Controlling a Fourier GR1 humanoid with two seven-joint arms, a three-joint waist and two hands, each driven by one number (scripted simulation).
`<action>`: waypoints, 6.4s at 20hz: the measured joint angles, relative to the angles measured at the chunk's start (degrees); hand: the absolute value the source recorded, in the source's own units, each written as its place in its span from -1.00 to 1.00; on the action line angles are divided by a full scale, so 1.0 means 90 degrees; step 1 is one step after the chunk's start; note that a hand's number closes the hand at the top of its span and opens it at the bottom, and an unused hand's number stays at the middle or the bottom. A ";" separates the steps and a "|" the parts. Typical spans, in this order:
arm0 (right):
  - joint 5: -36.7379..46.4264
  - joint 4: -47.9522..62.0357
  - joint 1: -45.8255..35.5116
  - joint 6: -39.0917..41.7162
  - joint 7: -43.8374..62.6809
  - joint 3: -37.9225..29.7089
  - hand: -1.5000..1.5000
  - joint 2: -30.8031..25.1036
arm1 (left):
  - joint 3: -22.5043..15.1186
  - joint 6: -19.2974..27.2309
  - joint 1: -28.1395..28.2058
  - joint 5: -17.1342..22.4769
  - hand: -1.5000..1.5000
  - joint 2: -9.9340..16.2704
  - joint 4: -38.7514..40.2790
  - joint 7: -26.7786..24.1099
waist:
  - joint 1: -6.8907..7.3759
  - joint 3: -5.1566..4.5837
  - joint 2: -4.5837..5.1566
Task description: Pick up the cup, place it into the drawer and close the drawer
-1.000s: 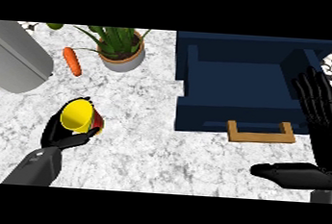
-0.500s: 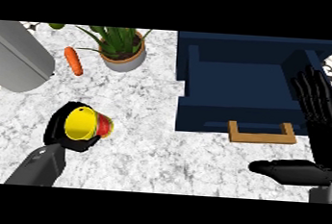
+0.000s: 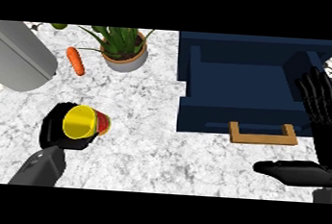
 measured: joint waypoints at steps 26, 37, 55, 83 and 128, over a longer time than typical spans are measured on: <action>-0.0236 -0.0062 0.0173 0.0111 0.0094 -0.0389 -1.00 -0.0143 | -0.1773 0.1893 -0.1882 -0.0036 1.00 -0.1195 -0.4247 0.3131 | 0.0099 0.0023 -0.0067; -0.0251 -0.0013 0.0204 0.0187 -0.0042 -0.0396 -1.00 -0.0117 | -0.2695 0.3390 -0.3486 0.0262 1.00 -0.1281 -0.3870 0.4486 | 0.0004 0.0021 -0.0038; -0.0436 0.0216 -0.0086 0.0403 -0.0101 -0.0559 -1.00 -0.0306 | -0.4596 0.4536 -0.4876 0.2200 1.00 -0.1286 -0.1290 0.4013 | -0.0253 0.0025 0.0023; -0.1603 -0.0053 -0.0266 0.1131 0.0353 -0.0521 1.00 -0.0430 | -0.6587 0.5608 -0.4961 0.3304 -1.00 -0.1287 -0.1239 0.3825 | -0.0281 0.0023 0.0026; 0.5739 0.5829 -0.2696 -0.1474 -0.1460 0.1815 1.00 -0.0537 | -0.4589 0.4180 -0.0285 0.3548 -1.00 0.2252 -0.6626 0.4801 | 0.0378 0.0022 -0.0005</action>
